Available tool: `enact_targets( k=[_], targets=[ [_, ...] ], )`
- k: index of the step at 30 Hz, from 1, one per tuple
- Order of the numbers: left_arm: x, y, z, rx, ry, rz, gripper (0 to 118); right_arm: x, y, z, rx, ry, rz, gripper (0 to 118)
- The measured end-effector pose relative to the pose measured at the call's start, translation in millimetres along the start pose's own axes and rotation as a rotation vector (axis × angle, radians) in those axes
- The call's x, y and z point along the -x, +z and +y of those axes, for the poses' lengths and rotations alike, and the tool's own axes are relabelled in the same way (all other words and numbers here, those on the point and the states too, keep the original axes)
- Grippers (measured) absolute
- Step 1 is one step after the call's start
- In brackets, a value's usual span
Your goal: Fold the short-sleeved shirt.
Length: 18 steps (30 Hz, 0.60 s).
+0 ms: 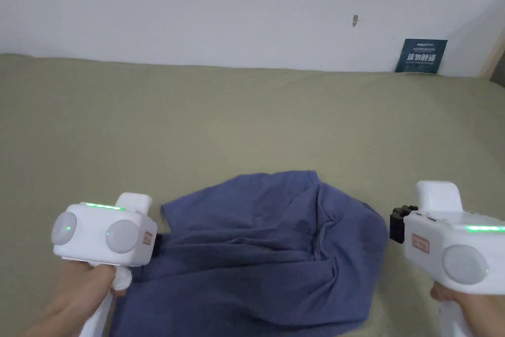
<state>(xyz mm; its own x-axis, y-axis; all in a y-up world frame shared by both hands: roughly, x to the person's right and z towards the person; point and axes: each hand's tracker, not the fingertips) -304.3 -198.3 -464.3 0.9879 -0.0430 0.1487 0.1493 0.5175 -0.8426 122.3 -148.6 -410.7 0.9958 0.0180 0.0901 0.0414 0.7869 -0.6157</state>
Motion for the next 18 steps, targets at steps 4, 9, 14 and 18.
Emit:
enact_targets(
  k=[4,9,14,18],
  targets=[
    [9,-7,1,0.011,0.063,-0.037,2,-20,-60,21,0.167,-0.076,0.095,2],
    [8,-13,1,0.007,0.058,-0.043,2,-29,-120,-13,0.328,-0.077,0.026,103],
    [18,-20,2,-0.003,0.097,-0.049,2,-19,-101,-15,0.289,-0.036,0.013,58],
    [37,8,7,-0.029,0.119,-0.061,2,-26,-53,0,0.203,-0.057,0.058,4]
  ],
)
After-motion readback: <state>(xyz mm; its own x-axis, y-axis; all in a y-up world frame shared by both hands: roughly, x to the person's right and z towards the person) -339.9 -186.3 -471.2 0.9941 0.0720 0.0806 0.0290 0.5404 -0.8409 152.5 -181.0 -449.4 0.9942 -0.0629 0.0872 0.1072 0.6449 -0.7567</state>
